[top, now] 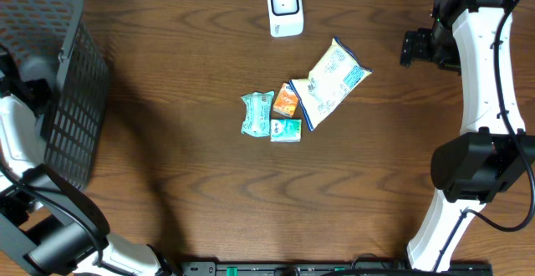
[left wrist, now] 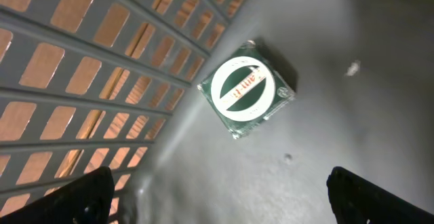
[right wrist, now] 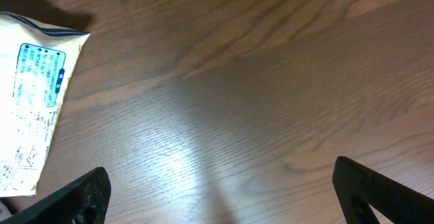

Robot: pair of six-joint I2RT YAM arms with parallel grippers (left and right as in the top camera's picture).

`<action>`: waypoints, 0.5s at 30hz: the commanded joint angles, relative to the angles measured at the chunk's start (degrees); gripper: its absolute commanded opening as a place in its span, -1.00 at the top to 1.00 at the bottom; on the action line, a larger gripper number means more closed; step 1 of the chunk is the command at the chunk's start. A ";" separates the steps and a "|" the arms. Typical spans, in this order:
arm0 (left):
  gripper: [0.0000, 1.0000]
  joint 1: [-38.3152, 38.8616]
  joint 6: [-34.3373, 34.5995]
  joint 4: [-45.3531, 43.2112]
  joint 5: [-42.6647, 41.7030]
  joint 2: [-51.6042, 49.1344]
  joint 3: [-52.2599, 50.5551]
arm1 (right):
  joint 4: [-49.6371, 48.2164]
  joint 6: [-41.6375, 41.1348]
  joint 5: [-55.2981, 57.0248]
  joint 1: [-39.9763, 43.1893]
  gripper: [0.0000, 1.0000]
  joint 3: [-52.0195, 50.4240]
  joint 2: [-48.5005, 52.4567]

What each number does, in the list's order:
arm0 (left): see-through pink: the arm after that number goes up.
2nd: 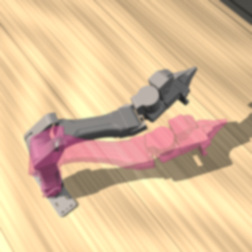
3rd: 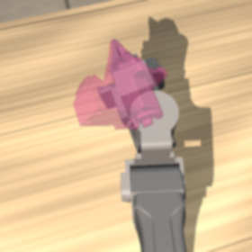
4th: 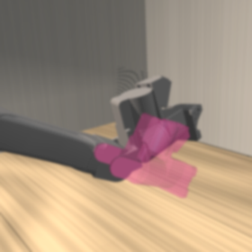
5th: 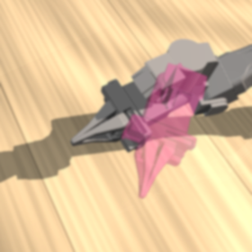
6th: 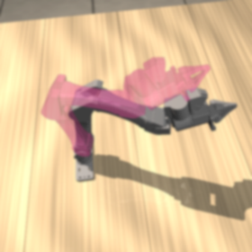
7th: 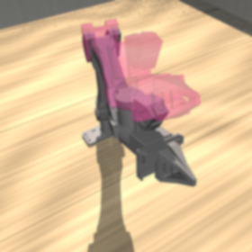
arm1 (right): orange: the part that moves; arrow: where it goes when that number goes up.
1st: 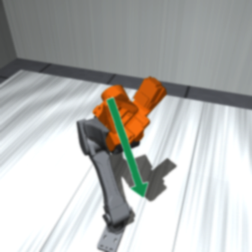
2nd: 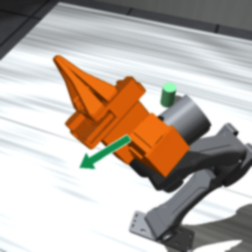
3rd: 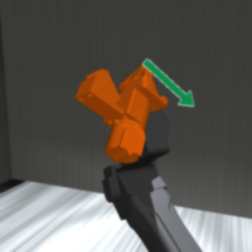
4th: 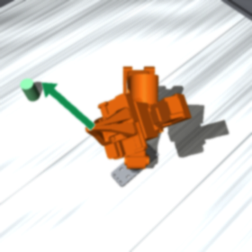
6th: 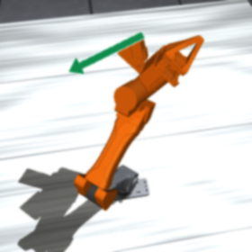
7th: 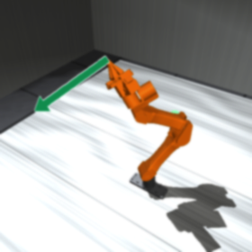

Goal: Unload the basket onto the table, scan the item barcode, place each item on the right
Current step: 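Lower the left gripper onto the green Zam-Buk tin and grasp it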

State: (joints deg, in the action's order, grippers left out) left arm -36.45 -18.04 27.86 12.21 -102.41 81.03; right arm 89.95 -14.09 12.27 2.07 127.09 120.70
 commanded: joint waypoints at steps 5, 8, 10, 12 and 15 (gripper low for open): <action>-0.96 -0.68 9.01 -4.79 -2.49 -2.62 -0.17 | 0.04 -0.90 0.68 0.13 -0.98 1.03 -0.98; -0.95 -0.66 13.33 -6.86 -8.41 -2.84 -0.17 | 0.04 -0.90 0.68 0.15 -0.98 1.03 -0.98; -0.96 -0.66 17.53 -8.81 -10.12 -3.02 -0.17 | 0.02 -0.90 0.68 0.13 -0.99 1.03 -0.98; -0.96 -0.70 22.29 -10.29 -10.08 -3.21 -0.17 | 0.02 -0.90 0.68 0.13 -0.98 1.03 -0.98; -0.96 -0.83 26.71 -11.08 -10.08 -3.43 -0.17 | 0.04 -0.90 0.68 0.13 -0.99 1.03 -0.98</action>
State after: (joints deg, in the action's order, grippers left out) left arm -37.04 0.51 17.28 3.99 -104.81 81.03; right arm 89.97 -14.09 12.27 2.07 127.09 120.70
